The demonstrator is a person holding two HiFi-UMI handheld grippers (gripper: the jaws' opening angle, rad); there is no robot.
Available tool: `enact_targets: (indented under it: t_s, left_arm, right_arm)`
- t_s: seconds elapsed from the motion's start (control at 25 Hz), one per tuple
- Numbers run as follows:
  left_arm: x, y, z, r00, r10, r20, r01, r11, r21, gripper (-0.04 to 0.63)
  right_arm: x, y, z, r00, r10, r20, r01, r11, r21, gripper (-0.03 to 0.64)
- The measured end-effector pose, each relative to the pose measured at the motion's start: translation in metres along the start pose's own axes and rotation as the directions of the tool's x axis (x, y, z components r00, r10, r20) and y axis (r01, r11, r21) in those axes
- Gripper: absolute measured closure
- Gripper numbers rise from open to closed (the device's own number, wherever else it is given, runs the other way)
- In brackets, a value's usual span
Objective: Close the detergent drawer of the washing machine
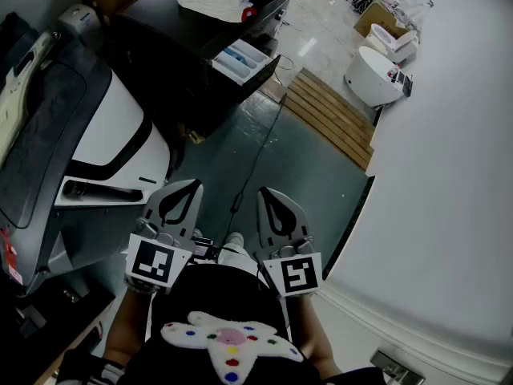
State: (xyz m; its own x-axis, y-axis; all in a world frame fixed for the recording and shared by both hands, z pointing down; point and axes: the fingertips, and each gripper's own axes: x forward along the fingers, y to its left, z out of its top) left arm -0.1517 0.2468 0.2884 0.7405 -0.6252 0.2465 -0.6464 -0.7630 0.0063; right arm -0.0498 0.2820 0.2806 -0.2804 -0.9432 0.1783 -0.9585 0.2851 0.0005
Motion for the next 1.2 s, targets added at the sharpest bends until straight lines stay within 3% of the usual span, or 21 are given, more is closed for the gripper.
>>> enact_targets:
  t_s: [1.2]
  left_arm:
    - [0.009, -0.011, 0.003, 1.0, 0.007, 0.002, -0.007, 1.0, 0.0, 0.584]
  right_arm:
    - [-0.004, -0.014, -0.001, 1.0, 0.012, 0.01, -0.012, 1.0, 0.019, 0.618]
